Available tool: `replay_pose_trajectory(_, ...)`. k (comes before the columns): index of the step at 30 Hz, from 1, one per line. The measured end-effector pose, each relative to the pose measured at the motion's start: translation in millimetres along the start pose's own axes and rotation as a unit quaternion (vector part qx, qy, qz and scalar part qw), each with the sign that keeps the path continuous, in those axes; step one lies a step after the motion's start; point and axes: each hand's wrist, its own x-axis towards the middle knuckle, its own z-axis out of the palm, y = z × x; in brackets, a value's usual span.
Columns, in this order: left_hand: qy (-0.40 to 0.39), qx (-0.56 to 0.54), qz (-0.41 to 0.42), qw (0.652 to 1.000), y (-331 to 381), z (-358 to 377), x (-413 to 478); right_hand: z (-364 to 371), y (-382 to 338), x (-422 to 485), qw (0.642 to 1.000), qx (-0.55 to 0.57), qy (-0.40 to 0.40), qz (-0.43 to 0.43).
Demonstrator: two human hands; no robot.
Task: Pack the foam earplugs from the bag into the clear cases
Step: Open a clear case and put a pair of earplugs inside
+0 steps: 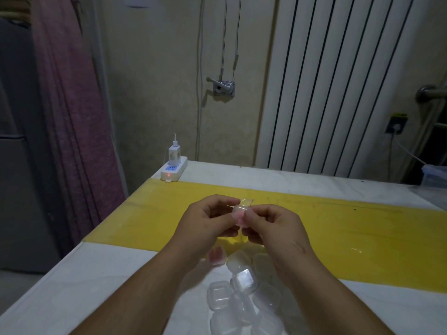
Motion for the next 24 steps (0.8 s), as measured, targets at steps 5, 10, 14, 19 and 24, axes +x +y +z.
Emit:
replay_pose_trajectory(5,0.035,0.058,0.011,0.998,3.4,-5.7,2.9,1.2,-1.9,-2.8,1.000,0.014,-0.004,0.000)
replay_pose_trajectory(10,0.132,0.202,-0.037,0.970,7.4,-18.7,9.0,-8.2,-1.2,4.3,0.998,-0.038,0.055,-0.002)
replay_pose_trajectory(14,0.144,0.363,-0.095,0.916,-1.8,-23.9,10.3,-18.3,3.1,10.7,0.988,-0.105,0.108,-0.025)
replay_pose_trajectory(19,0.099,0.434,-0.115,0.888,-1.6,-25.6,12.1,-21.3,11.3,15.1,0.977,-0.189,0.087,-0.036)
replay_pose_trajectory(24,0.119,0.524,-0.100,0.838,-5.6,-33.0,13.7,-20.5,21.6,21.6,0.954,-0.294,0.049,-0.020)
